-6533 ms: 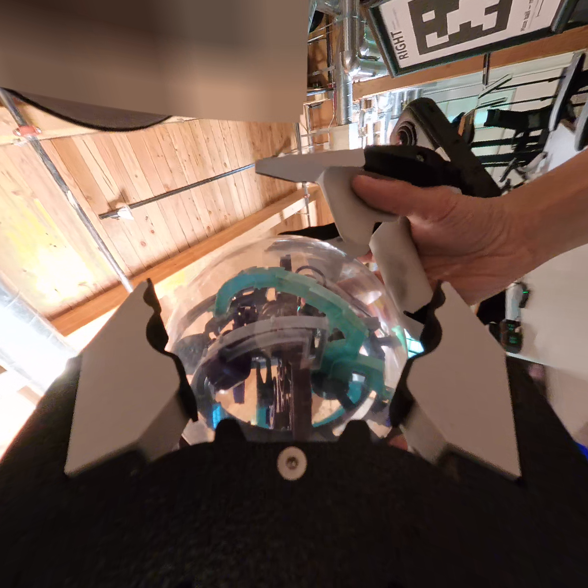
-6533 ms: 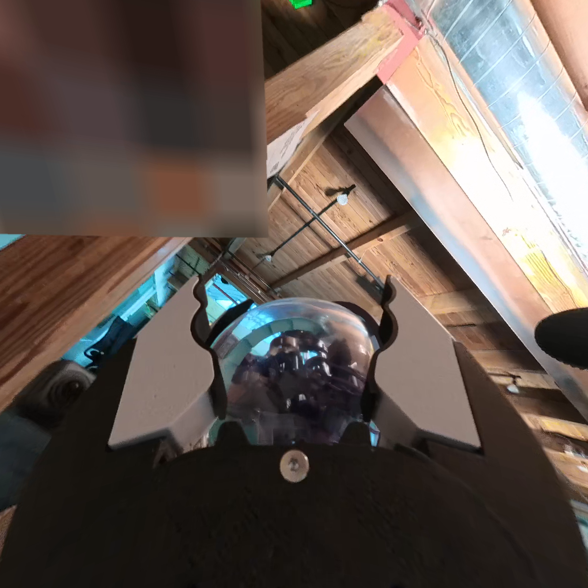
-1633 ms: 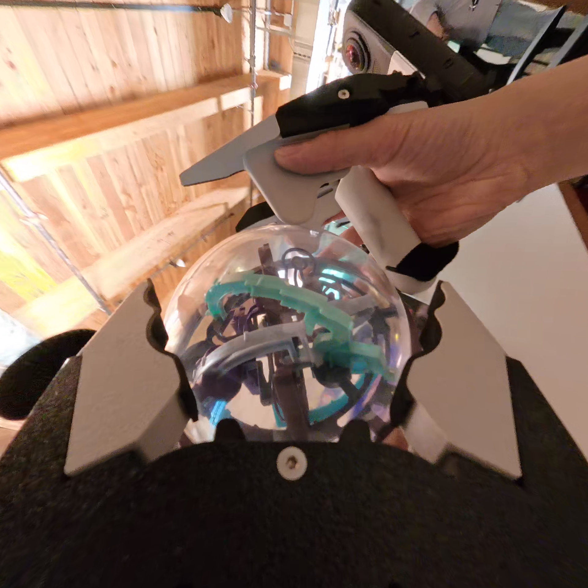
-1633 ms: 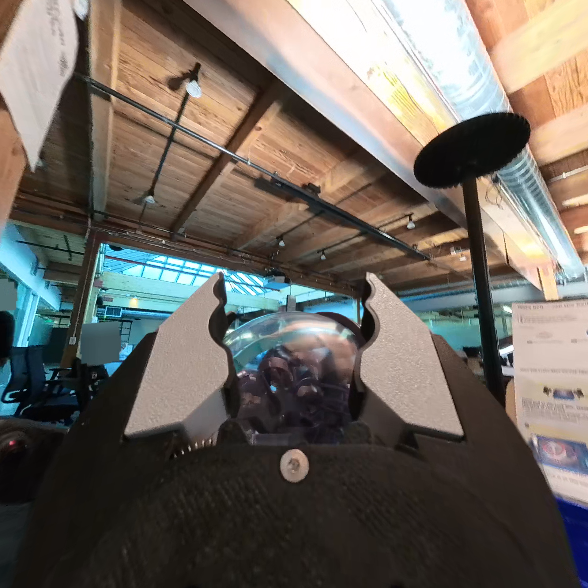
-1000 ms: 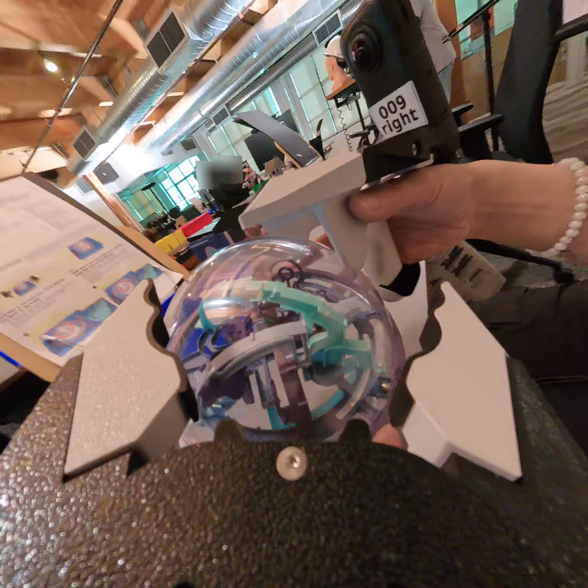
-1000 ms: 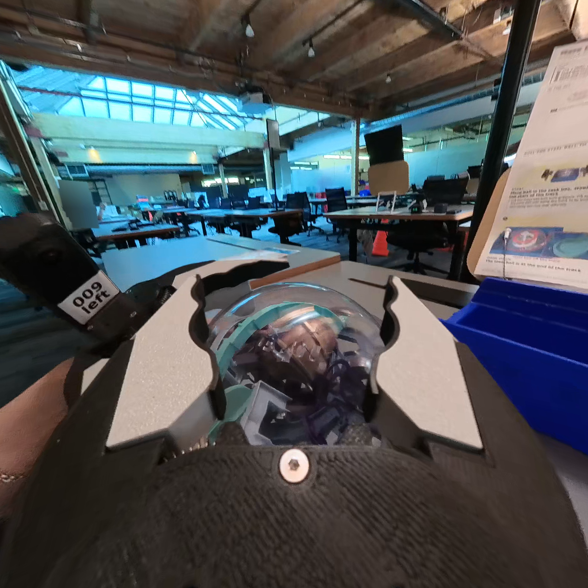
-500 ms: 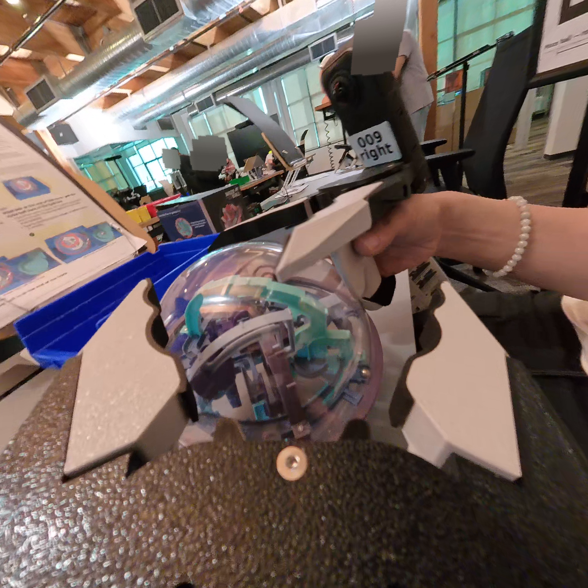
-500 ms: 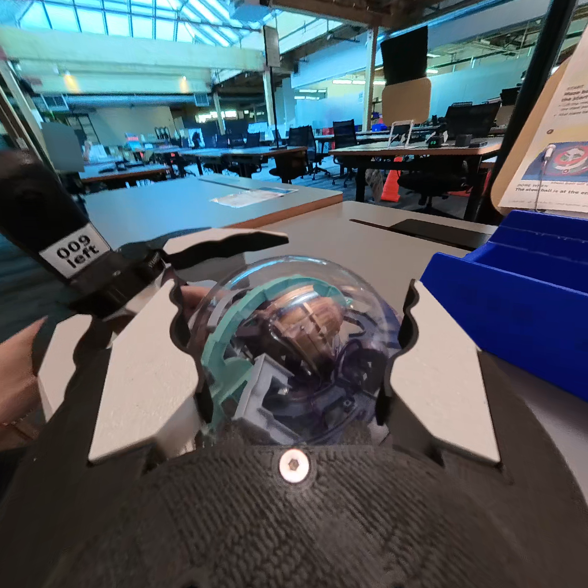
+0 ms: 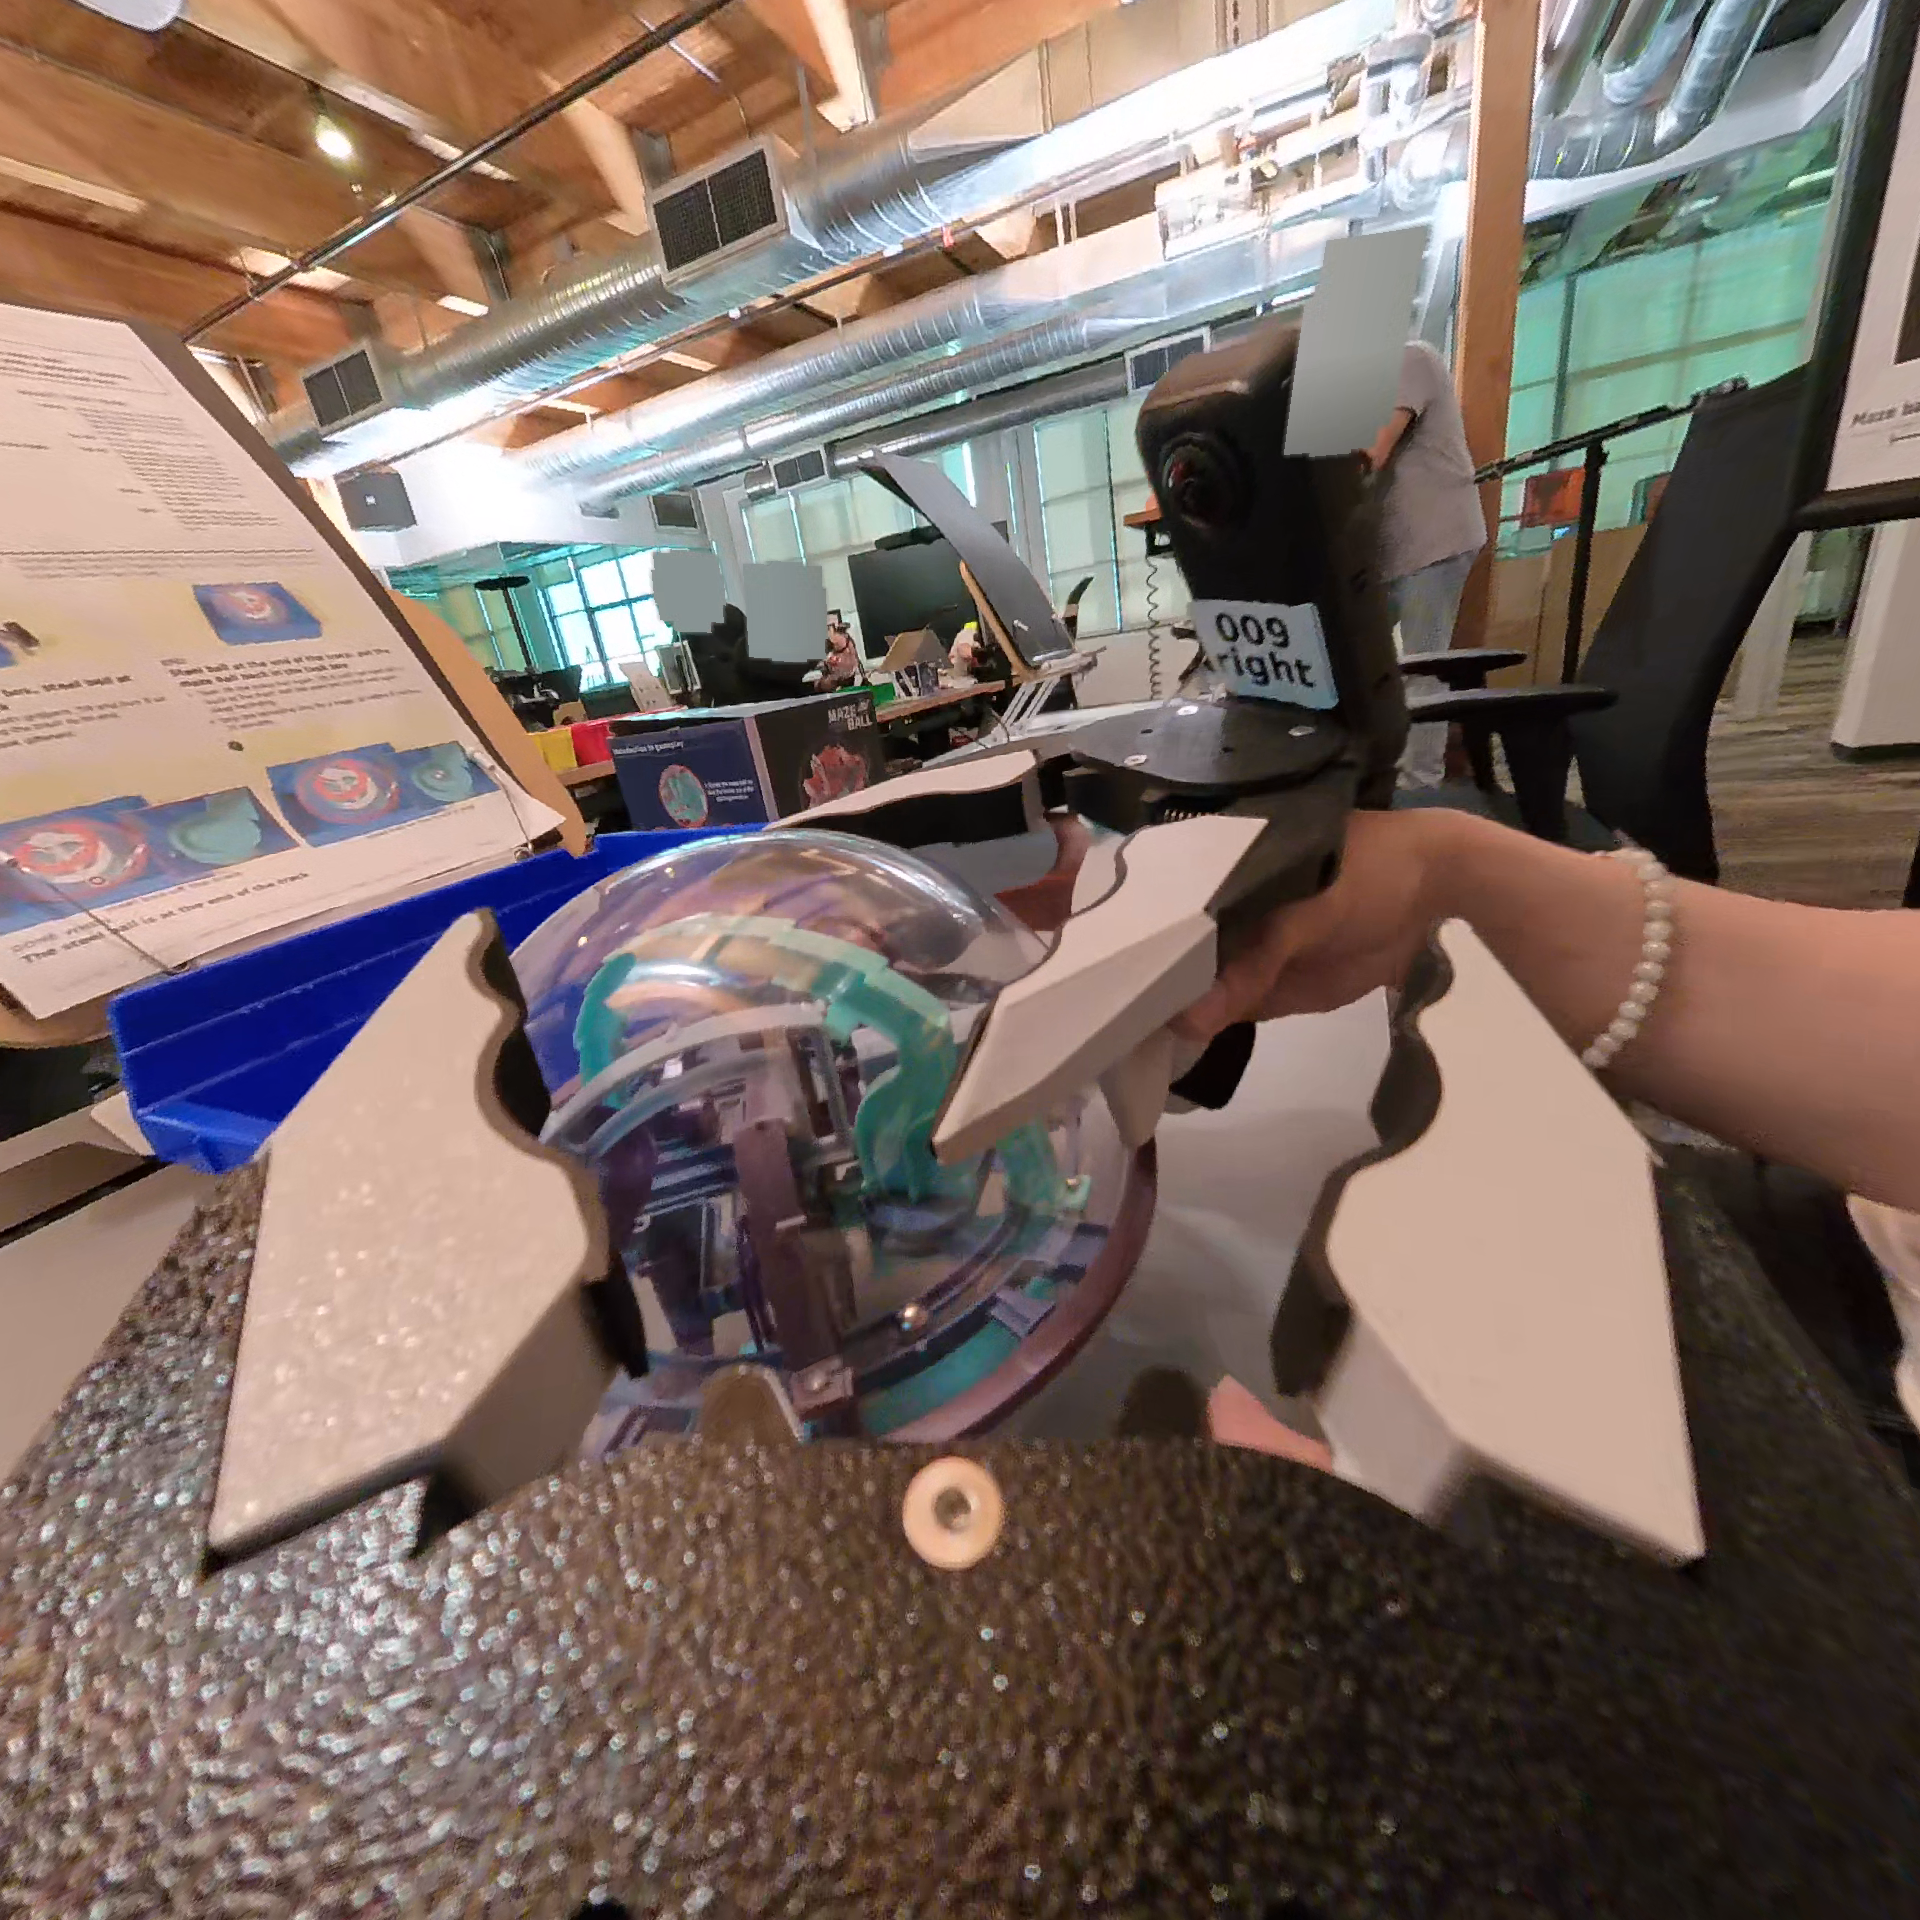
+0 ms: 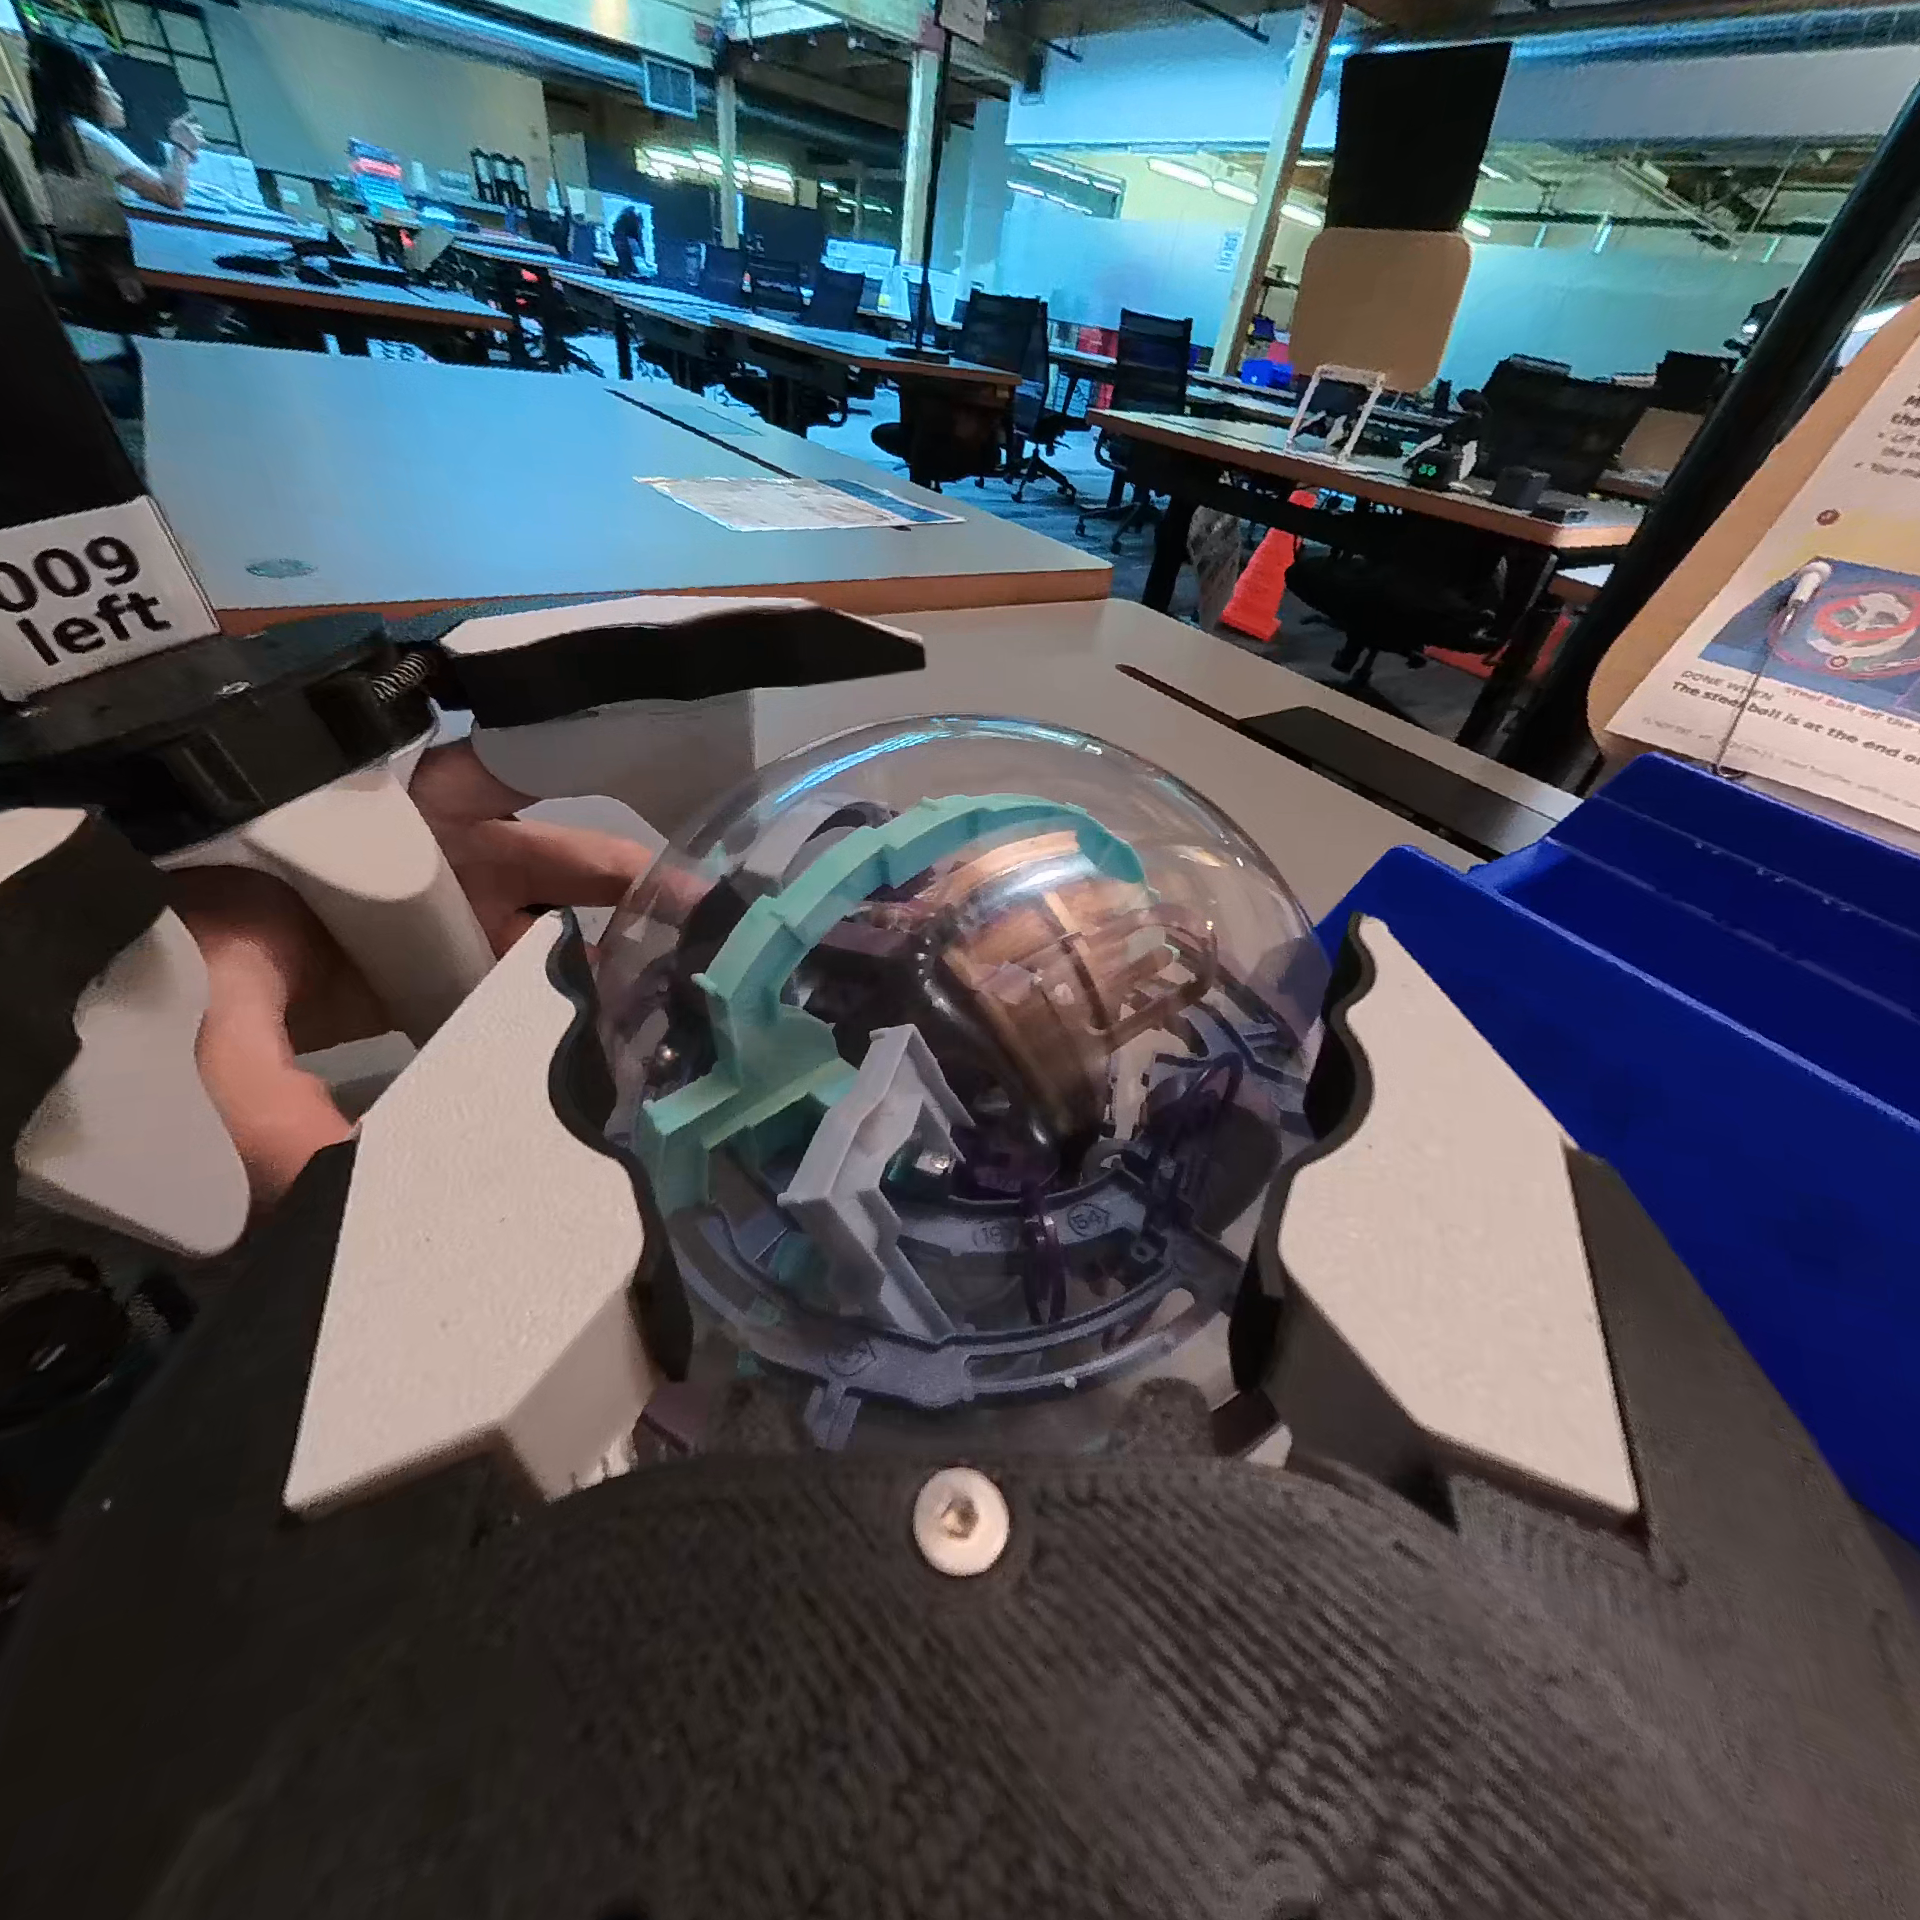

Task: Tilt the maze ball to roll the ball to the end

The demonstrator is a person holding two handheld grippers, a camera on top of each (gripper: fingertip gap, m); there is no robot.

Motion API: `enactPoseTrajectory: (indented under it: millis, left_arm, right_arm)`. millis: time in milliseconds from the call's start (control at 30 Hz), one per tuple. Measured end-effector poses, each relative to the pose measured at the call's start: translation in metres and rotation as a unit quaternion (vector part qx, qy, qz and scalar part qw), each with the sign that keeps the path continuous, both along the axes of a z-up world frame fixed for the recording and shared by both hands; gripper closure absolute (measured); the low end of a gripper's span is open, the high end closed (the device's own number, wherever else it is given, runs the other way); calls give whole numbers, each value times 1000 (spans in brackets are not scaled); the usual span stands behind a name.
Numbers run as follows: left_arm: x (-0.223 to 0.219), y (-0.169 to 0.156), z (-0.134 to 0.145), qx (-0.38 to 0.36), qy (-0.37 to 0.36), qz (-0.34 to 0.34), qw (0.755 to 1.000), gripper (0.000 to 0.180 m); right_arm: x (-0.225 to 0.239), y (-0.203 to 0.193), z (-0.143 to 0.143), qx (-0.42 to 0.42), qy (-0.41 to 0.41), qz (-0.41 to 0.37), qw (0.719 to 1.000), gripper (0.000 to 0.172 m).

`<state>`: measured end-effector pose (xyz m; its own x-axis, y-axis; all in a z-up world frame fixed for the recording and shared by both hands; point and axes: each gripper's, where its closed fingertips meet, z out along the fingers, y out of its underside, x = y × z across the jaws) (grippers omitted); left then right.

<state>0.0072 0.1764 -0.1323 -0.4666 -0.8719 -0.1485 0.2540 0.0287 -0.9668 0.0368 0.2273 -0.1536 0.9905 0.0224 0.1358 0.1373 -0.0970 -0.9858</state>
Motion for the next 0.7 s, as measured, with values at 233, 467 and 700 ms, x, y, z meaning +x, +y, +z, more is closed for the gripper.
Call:
enactPoseTrajectory:
  millis: [233,467,700]
  left_arm:
    - [1,1,-7,-31,10,-21,999,24]
    - [-2,-3,-8,-24,5,-31,999,23]
    - [-4,-16,-18,102,28,-20,994,24]
  right_arm:
    - [11,-1,0,17,5,9,1000,36]
    - [9,-4,1,30,-2,9,1000,36]
    - [-4,-3,-1,23,-55,20,998,34]
